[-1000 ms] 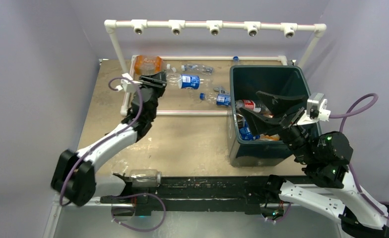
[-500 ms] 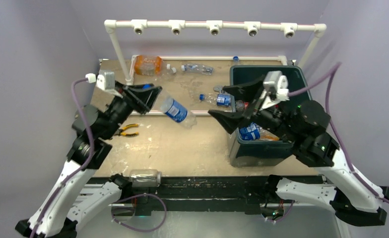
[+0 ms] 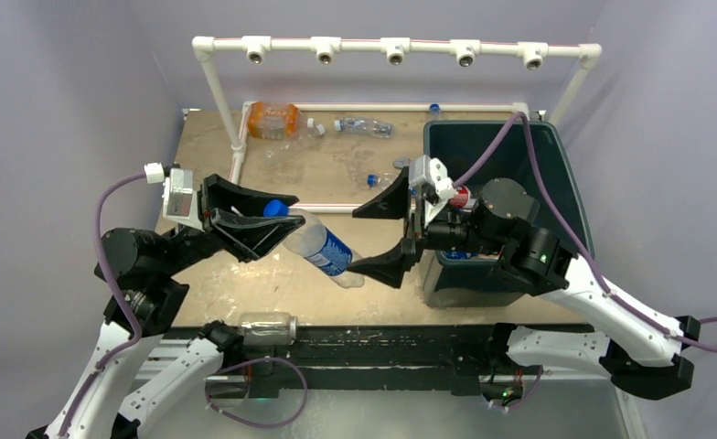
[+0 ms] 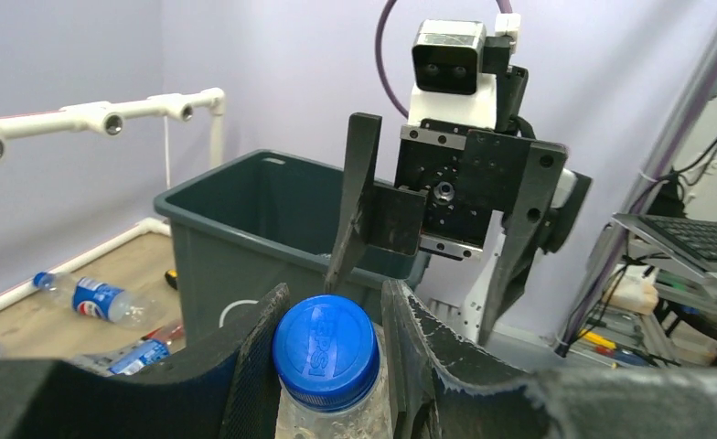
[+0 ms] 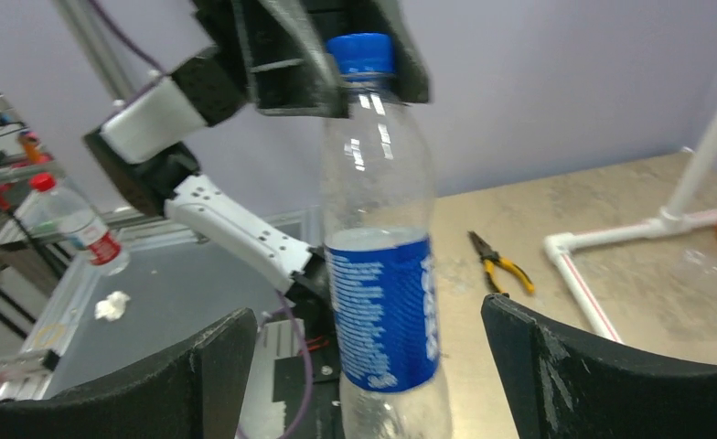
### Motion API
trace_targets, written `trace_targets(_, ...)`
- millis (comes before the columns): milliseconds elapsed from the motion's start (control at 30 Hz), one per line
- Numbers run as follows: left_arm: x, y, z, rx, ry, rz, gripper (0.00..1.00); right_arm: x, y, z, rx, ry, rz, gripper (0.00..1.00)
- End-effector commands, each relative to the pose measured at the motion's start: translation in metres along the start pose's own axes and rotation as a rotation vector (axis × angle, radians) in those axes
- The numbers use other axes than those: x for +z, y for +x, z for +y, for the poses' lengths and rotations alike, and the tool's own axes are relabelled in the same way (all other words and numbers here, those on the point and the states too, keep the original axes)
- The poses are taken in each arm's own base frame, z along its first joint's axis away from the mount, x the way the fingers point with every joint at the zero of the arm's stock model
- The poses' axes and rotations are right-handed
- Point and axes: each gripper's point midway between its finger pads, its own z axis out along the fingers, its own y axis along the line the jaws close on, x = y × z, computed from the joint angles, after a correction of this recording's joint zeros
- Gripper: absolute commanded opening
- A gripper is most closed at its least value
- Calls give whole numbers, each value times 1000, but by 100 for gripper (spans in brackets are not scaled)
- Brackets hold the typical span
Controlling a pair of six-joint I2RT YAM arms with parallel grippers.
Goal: Put the plastic bottles in the bin
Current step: Place the plastic bottle in the trash bin.
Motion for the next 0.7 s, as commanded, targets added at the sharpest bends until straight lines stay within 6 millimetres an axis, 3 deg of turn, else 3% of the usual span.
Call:
trace_targets(0, 4, -17, -20, -31, 111, -75, 0, 14, -12, 29, -37, -75, -53, 99)
trace_targets(467, -2, -23, -31, -55, 142, -117, 0, 41, -6, 1, -19, 77, -105, 99)
trace_targets(667, -6, -24, -33, -60, 141, -132, 0, 57, 1, 8, 5, 15, -80, 93)
